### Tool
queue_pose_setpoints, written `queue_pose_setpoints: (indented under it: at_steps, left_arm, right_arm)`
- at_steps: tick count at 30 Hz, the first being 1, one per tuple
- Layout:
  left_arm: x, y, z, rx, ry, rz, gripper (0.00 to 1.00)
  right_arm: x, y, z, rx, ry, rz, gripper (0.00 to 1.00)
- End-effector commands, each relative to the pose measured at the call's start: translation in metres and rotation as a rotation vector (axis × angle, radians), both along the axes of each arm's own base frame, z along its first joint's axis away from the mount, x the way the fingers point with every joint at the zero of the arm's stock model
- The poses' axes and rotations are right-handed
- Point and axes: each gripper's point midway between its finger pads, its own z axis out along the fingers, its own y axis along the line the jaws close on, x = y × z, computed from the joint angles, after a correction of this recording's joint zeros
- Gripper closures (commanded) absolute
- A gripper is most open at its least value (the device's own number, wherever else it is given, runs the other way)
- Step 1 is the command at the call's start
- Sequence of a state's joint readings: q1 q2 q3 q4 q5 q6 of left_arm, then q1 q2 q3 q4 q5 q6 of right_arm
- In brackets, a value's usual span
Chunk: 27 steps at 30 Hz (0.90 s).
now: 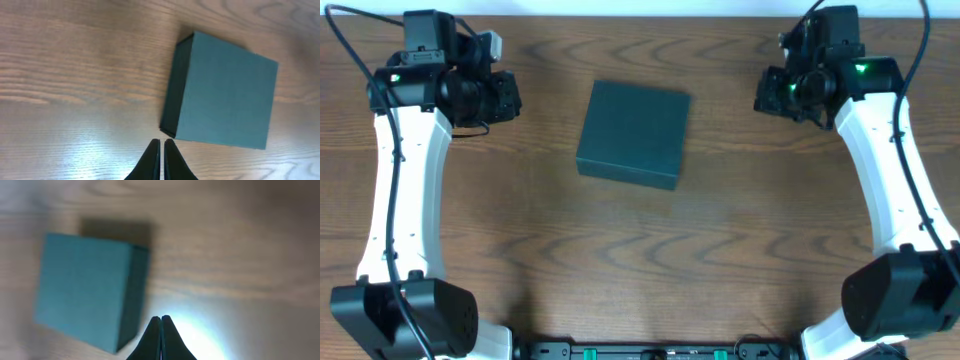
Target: Pack container
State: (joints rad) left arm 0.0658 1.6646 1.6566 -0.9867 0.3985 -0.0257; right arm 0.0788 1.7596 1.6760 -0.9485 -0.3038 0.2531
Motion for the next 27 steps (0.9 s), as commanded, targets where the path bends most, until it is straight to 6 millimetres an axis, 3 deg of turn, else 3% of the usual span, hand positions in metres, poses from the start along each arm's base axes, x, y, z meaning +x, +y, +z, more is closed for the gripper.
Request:
queue_pose_setpoints:
  at_steps: [1, 2, 4, 6, 8, 13, 16, 21, 27]
  left_arm:
    - [-0.003, 0.004, -0.004, 0.058, 0.022, 0.017, 0.89]
    - [-0.005, 0.005, -0.007, 0.059, 0.037, 0.016, 0.87]
    - [-0.01, 0.008, -0.017, 0.054, 0.068, 0.024, 0.8]
    - [-0.014, 0.009, -0.031, 0.041, 0.101, 0.027, 0.46]
    - [-0.019, 0.006, -0.05, 0.018, 0.139, 0.018, 0.32]
    - [-0.036, -0.012, -0.099, -0.081, 0.214, -0.02, 0.3]
    - [-0.038, -0.027, -0.114, -0.179, 0.207, -0.055, 0.3]
    - [-0.03, -0.057, -0.111, -0.344, 0.112, -0.148, 0.33]
    - [-0.017, -0.078, -0.101, -0.377, 0.037, -0.192, 0.37]
  right_arm:
    - [-0.011, 0.028, 0.016, 0.042, -0.042, 0.159, 0.97]
    - [-0.015, 0.024, 0.008, -0.006, -0.013, 0.143, 0.89]
    - [-0.029, 0.02, -0.009, -0.052, 0.06, 0.136, 0.62]
    - [-0.045, 0.027, -0.027, -0.008, 0.139, 0.16, 0.46]
    - [-0.058, 0.036, -0.046, 0.054, 0.192, 0.188, 0.35]
    - [-0.094, 0.058, -0.101, 0.216, 0.305, 0.245, 0.37]
    - [-0.1, 0.076, -0.116, 0.346, 0.272, 0.296, 0.37]
    - [-0.106, 0.09, -0.132, 0.401, 0.23, 0.33, 0.37]
    - [-0.097, 0.131, -0.119, 0.442, 0.099, 0.438, 0.37]
